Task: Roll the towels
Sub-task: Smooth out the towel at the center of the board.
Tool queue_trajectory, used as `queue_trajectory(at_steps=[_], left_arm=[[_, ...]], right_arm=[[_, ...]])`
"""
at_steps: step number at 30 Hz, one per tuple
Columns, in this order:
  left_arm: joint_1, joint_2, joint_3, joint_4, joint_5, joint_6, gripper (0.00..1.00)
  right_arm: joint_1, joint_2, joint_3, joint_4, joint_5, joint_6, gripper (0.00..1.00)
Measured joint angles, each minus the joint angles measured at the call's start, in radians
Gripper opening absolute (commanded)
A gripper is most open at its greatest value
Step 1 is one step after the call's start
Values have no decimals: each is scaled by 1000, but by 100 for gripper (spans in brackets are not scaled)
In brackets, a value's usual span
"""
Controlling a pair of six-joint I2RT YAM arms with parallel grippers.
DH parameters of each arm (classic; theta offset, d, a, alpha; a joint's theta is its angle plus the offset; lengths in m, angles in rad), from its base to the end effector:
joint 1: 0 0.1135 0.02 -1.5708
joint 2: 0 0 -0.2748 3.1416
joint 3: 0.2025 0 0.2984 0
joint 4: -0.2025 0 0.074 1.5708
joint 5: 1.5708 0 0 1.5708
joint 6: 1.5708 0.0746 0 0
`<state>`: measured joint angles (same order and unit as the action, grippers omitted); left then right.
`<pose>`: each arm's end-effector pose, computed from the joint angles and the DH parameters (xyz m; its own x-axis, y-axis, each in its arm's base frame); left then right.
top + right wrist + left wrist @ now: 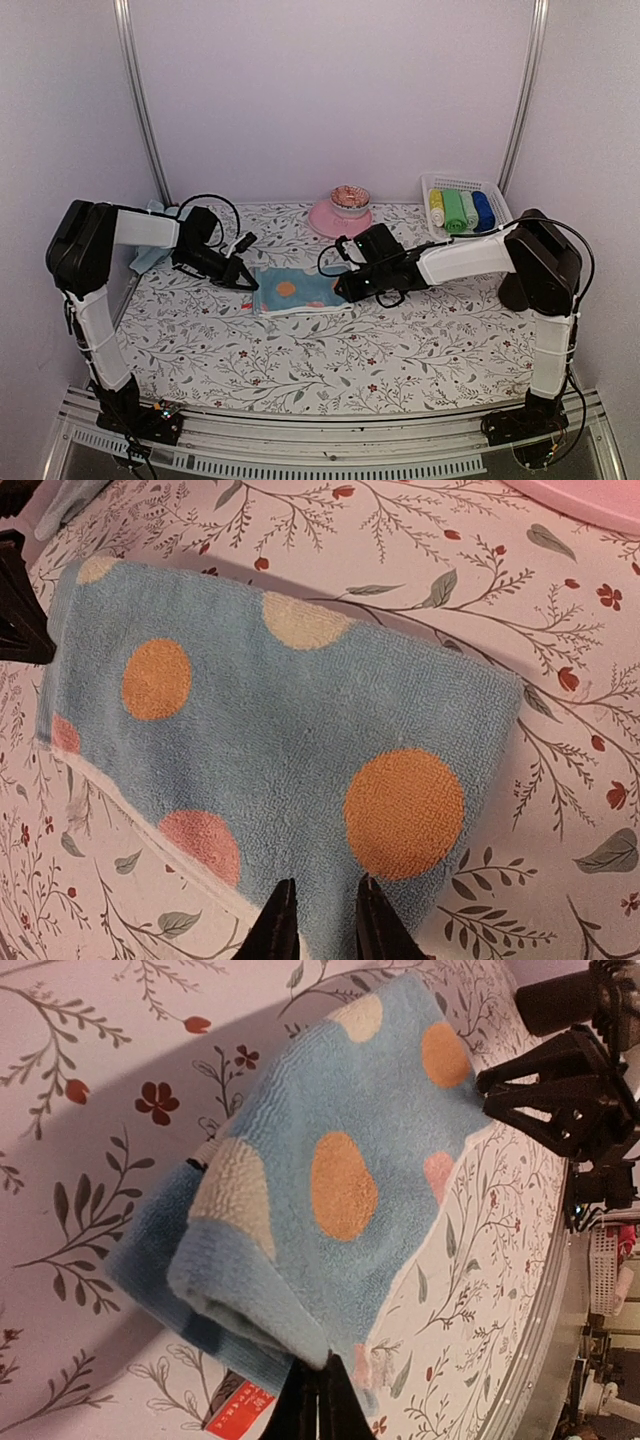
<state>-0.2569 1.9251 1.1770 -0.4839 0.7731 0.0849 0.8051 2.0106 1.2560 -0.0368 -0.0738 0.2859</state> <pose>0.3860 -0.1553 0.0962 -0.8745 0.2925 -0.3870 0.4822 0.6107 -0.6281 0.3393 0.3609 0.1001 -0.6859 -0.3076 -0.6595 -0.5852 0.7719 0.2485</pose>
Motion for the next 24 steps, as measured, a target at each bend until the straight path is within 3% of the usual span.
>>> queue_trajectory(at_steps=[8,16,24], left_arm=[[0,18,0,1,-41,0,6],[0,60,0,2,-91,7,36],[5,0,3,-2,-135,23,65]], right_arm=[[0,7,-1,-34,-7,-10,20],[0,7,-9,-69,13,-19,20],[0,7,-11,-85,17,-37,20]])
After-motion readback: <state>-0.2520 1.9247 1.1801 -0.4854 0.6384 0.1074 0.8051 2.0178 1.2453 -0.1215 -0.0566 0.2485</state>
